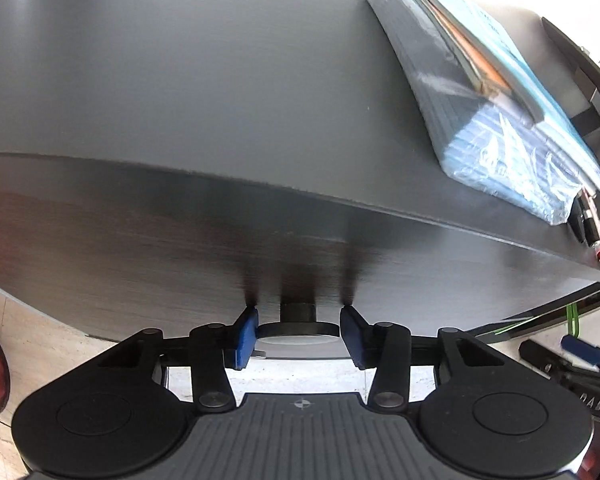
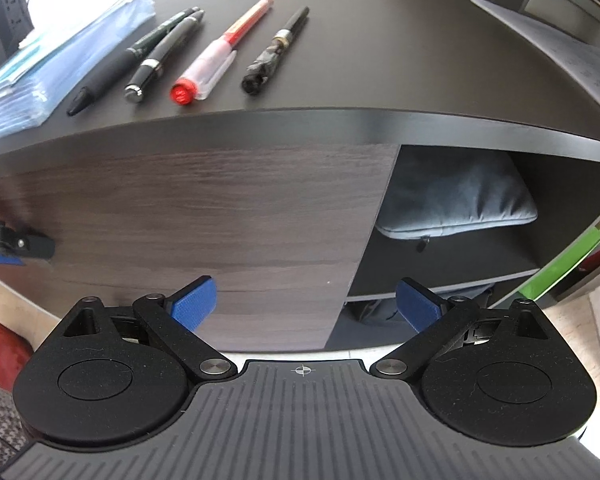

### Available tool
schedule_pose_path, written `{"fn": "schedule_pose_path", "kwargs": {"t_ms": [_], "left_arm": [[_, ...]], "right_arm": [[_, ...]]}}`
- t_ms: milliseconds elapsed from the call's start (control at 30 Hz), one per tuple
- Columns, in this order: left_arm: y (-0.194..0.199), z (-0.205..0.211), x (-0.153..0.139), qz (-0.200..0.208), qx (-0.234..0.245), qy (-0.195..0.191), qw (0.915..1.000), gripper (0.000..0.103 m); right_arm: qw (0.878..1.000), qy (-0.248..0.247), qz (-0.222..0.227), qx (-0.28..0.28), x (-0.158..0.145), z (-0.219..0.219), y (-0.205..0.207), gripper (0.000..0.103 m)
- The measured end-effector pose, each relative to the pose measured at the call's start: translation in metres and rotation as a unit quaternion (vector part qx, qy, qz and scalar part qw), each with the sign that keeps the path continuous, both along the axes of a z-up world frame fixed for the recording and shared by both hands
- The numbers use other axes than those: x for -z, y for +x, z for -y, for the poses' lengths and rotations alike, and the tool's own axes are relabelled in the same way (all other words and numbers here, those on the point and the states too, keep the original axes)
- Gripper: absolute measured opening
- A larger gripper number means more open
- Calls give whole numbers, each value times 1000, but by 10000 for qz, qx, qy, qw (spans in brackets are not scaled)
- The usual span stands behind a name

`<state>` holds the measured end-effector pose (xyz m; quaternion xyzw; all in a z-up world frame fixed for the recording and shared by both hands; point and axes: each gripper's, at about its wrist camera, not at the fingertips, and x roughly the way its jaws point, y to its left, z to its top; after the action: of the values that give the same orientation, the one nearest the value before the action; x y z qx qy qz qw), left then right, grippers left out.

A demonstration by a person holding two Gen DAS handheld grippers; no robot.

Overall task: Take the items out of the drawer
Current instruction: 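Close the left tool fingers around the top drawer knob, then pull the top drawer open with the left tool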

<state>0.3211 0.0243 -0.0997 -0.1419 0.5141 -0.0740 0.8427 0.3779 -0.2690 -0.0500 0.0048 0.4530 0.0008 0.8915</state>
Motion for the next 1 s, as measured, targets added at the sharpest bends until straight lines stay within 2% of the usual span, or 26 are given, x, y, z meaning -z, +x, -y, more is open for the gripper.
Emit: {"fn": "schedule_pose_path", "kwargs": {"t_ms": [267,433,600,1000], "left_arm": [[-3,2,0,149,27,111,9998,42],[-3,5,0,193,169,242,9994,42],[-2,6,-1,231,200,312,9990,42],[-8,17,-1,394,457,758,9953,41]], "right_arm": [[9992,238,280,-157,-4,10,9,98],[9980,76,430,-452,-8,7,18,97],[9970,210,312,-680,-8,11,30,91],[9962,-119,47,-865,-12,5,28,83]]}}
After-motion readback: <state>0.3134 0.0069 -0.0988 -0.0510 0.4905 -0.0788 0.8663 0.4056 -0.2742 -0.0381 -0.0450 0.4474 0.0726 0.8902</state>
